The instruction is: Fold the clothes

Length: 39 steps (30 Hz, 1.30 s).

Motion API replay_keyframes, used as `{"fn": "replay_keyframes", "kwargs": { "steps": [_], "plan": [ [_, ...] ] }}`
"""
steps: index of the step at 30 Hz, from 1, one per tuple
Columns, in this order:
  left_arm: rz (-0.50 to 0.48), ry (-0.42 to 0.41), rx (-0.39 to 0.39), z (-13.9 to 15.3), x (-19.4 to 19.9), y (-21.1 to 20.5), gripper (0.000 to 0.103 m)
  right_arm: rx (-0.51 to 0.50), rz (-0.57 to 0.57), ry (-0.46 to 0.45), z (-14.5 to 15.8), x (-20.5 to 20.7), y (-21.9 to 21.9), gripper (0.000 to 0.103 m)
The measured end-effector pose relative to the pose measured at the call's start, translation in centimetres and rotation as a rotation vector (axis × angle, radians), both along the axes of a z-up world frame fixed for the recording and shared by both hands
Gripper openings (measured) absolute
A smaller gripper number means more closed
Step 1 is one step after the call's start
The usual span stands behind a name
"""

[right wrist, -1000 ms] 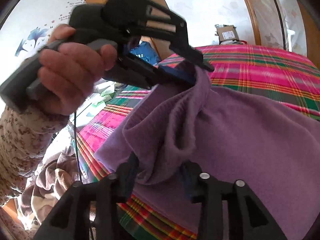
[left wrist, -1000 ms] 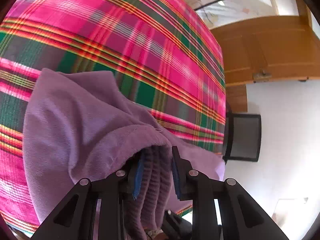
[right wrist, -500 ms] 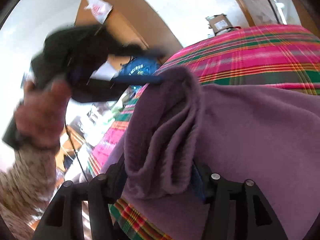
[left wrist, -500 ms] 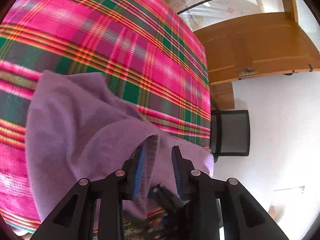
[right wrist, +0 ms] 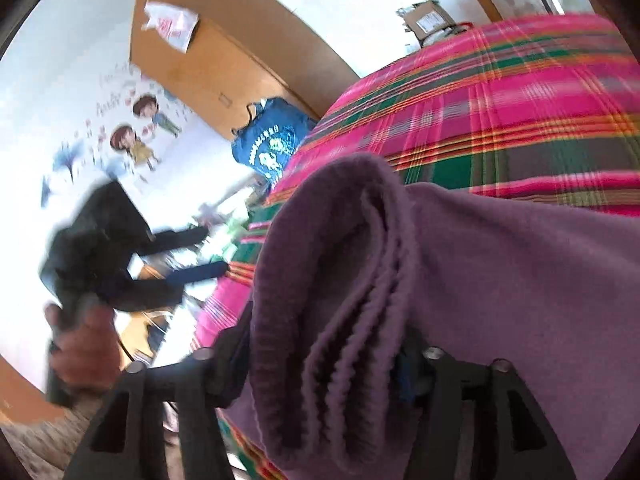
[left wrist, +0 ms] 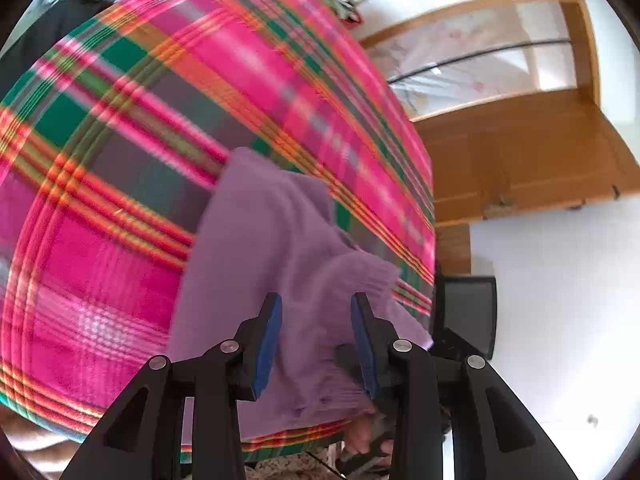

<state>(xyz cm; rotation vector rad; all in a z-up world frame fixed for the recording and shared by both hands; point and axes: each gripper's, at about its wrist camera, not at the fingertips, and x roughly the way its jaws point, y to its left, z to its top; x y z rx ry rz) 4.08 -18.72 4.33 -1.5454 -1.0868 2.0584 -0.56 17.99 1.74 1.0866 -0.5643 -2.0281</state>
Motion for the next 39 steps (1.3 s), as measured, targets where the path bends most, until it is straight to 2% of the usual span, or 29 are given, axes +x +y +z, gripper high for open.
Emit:
{"fn": "replay_keyframes", "kwargs": {
  "steps": [3,7,13,19,25,29,33,35,37,39],
  "plan": [
    [0.026,-0.024,-0.018,-1.2,0.1,-0.7,0.037,-0.01,-0.016,0.0,0.2,0.2,0.7,0.033],
    [0.017,-0.034,-0.016,-2.0,0.1,-0.6,0.037,-0.03,-0.051,-0.004,0.8,0.5,1.8,0.026],
    [0.02,-0.06,-0.024,-3.3,0.2,-1.1,0.037,-0.06,-0.119,-0.011,1.5,1.1,4.0,0.024],
    [0.006,-0.077,-0.049,-4.2,0.3,-0.6,0.037,-0.103,-0.163,-0.167,-1.7,0.3,5.9,0.026],
    [0.004,-0.072,-0.069,-4.1,0.4,-0.5,0.037,-0.063,-0.163,-0.099,-0.5,0.8,6.0,0.025],
    [0.009,-0.071,-0.076,-4.2,0.4,-0.4,0.037,-0.049,-0.191,-0.038,0.6,1.3,6.7,0.022],
    [0.006,-0.069,-0.08,-4.1,0.4,-0.3,0.037,0.013,-0.262,-0.011,1.2,1.6,7.5,0.022],
    [0.003,-0.067,-0.088,-4.0,0.2,0.0,0.037,0.007,-0.266,0.009,1.7,1.5,7.8,0.023],
    [0.0,-0.065,-0.096,-4.0,0.0,0.3,0.037,0.032,-0.248,0.056,2.4,1.5,7.2,0.029],
    [0.005,-0.067,-0.094,-4.0,0.0,0.3,0.037,0.055,-0.219,0.075,2.8,0.9,6.1,0.03]
  ]
}}
